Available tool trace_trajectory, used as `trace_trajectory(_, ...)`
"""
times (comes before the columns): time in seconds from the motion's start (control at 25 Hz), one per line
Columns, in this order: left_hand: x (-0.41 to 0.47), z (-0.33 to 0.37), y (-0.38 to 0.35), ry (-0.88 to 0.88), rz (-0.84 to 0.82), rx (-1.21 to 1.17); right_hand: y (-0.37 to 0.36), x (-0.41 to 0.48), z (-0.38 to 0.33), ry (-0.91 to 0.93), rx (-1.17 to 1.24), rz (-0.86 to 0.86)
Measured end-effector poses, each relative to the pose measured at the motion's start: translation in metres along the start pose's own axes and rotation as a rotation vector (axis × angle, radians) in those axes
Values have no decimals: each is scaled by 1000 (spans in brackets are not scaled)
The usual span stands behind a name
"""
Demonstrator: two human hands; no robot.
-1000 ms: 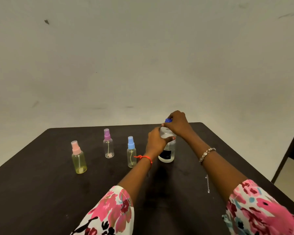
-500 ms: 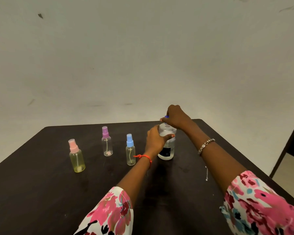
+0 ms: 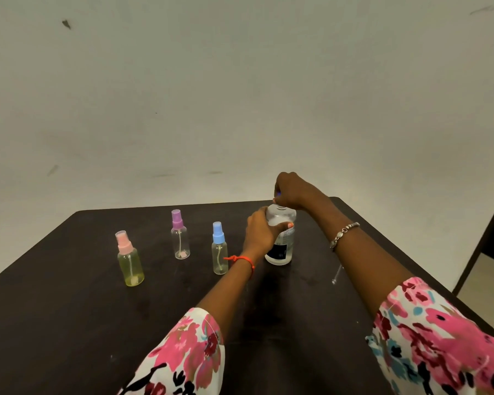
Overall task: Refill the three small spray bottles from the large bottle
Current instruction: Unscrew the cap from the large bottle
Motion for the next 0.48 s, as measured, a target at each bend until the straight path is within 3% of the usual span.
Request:
trace_trajectory(0.12,0,1,0,-5,-15,-18,-1,1,-2,6,32,-58)
trace_trajectory(0.28,-1,1,0,-12,-8,-8,6,-4,2,-63,-43,95)
trace_trajectory(0.48,1,-4,-1,15,-17,-16,0,2,-4,9,49,-47)
Point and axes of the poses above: each hand's wrist, its own x-axis towards the middle knuckle, its own y-axis out of the back of the hand, z = x × y, the point moved 10 cm from there along x, towards the middle knuckle, and after that the axes turned 13 degrees about -x, right-handed, at the moved point
